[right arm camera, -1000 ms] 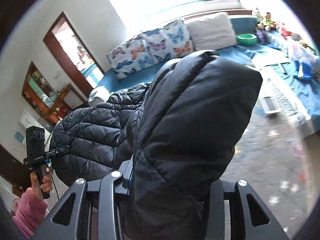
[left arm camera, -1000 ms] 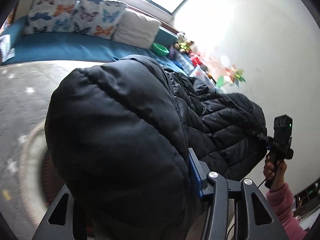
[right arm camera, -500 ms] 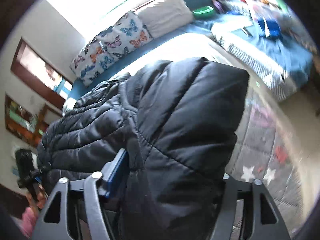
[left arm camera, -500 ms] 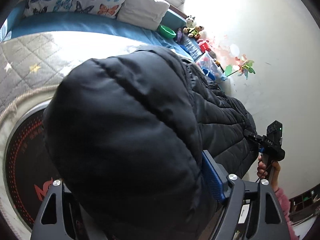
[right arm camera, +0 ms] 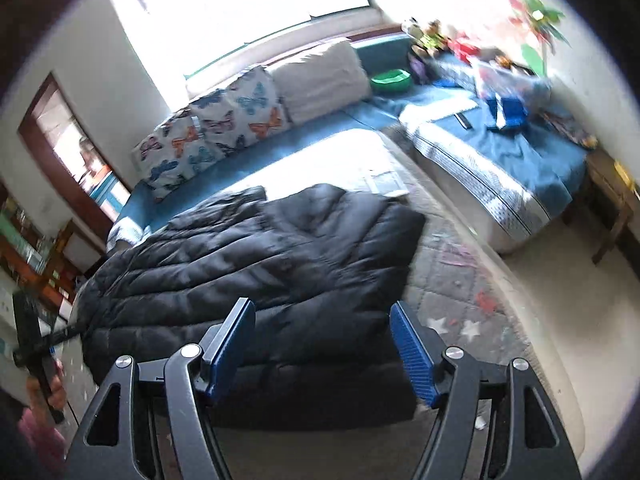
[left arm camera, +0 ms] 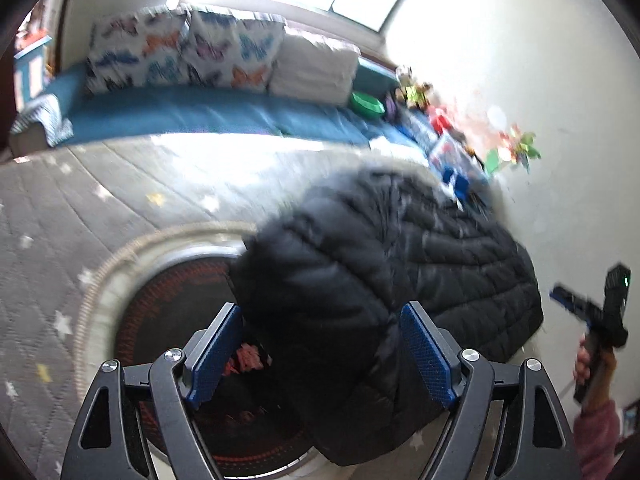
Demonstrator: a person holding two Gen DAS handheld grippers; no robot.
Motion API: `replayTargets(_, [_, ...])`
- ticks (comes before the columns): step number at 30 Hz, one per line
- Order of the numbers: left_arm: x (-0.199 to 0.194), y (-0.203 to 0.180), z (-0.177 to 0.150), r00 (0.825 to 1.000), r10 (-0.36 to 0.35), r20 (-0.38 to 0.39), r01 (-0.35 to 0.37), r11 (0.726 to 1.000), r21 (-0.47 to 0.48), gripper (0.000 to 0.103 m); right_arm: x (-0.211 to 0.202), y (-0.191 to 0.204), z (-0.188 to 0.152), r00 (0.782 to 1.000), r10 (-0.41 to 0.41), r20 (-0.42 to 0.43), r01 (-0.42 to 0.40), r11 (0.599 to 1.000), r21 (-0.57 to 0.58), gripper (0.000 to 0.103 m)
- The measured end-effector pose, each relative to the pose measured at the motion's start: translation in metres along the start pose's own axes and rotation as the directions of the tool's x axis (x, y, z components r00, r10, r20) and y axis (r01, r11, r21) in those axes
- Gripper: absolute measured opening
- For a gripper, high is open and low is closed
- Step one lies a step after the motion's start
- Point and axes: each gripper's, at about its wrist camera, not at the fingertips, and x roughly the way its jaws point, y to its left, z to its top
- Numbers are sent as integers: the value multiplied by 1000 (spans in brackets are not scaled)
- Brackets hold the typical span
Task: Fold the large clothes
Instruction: 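Lower the folded bundle onto the mattress and open both tools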
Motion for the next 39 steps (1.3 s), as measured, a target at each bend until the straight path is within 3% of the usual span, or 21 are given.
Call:
replayTargets(3, [-11,0,9,998,41,56,-41,999,-10,87,6,16,-11,1000,6,7,-6,999,-33,76])
replayTargets(7, [11,-7,12,983,185,16,-186,981,60,85,28,23,-19,998,-62,-23,61,997,-51,77])
replayTargets(10, [38,4,4,974,222,-51,-220,974,44,85,49,24,-23,990,-134,-54,130,989,-77,77])
replayTargets(15, [78,22,-16,976,177,-123,-181,983,-19,88,68,19,-32,985,-143,-94,134,987,-91,80])
replayTargets(17, [82,28,-18,977,175,-124,-181,982,-43,93,70,17,-34,986,-140,-92,132,987,-92,80])
replayTargets(21, [64,26,-16,980,183,-78,-187,981,-51,93,57,25,-34,985,-163,-61,155,980,-124,80])
replayTargets(27, [23,-11,11,978,205,44,-207,978,38,92,23,37,-10,984,-169,60,175,977,-120,80])
replayTargets(30, [23,-33,24,969,235,76,-242,965,96,92,33,33,2,989,-139,40,143,985,-94,80])
replayTargets(35, [40,-51,32,967,251,49,-255,957,139,92,76,22,-1,981,-181,-63,175,981,-88,80])
replayTargets(39, [39,-58,24,961,269,65,-276,945,175,92,64,31,-6,979,-204,-27,200,973,-118,80])
